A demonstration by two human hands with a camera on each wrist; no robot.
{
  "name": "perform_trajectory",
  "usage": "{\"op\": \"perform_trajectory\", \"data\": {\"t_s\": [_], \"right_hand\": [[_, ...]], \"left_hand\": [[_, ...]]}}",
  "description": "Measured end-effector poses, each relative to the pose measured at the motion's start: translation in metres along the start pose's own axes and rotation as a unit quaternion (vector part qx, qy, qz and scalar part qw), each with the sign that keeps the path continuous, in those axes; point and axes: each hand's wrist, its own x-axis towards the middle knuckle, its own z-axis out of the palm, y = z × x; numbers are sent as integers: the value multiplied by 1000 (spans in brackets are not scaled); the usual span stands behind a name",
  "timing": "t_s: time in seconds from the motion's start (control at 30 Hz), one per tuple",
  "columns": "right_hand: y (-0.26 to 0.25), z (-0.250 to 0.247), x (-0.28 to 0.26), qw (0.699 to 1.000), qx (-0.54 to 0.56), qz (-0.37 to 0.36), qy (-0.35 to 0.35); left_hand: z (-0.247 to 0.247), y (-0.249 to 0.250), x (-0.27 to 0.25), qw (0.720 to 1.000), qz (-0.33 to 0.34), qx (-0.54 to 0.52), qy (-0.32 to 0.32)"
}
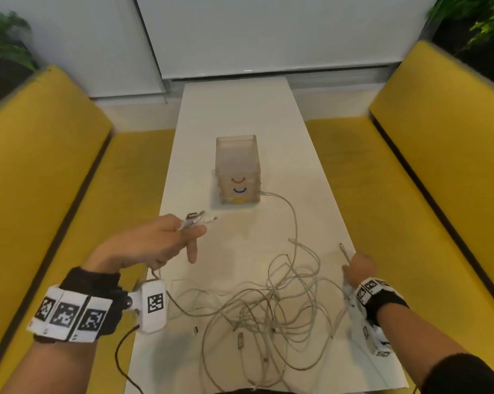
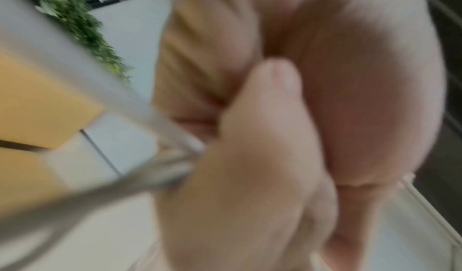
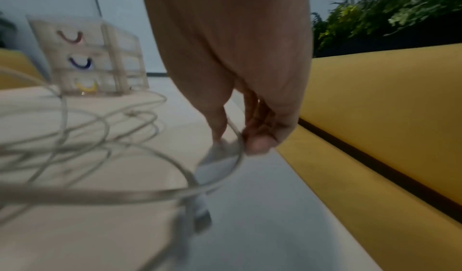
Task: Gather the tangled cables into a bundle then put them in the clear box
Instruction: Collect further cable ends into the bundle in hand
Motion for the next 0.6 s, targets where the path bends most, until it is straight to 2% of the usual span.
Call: {"op": "perform_trajectory", "data": {"t_s": [0.07, 0.13, 0.17, 0.23, 0.33, 0.47, 0.53, 0.6], "right_hand": [[-2, 6, 6, 999, 38, -9, -1], [-11, 0, 4, 986, 163, -32, 7], [-18, -9, 0, 969, 241, -50, 26], [-40, -43, -20, 909, 403, -97, 40], [-86, -102, -69, 807, 542, -233, -17], [-149, -157, -135, 745, 536, -389, -80], [-170, -165, -155, 731, 523, -426, -104], [-183, -168, -168, 726, 513, -445, -107]], "left_hand": [[-6, -8, -2, 994, 28, -83, 69], [-8, -13, -3, 978, 53, -177, 100], [-8, -15, -2, 968, 64, -218, 109], [-3, -15, 2, 949, 91, -275, 128], [15, -6, 17, 934, 124, -299, 149], [47, 15, 36, 941, 150, -262, 150], [59, 24, 41, 935, 174, -260, 168], [65, 27, 45, 917, 196, -279, 208]]}}
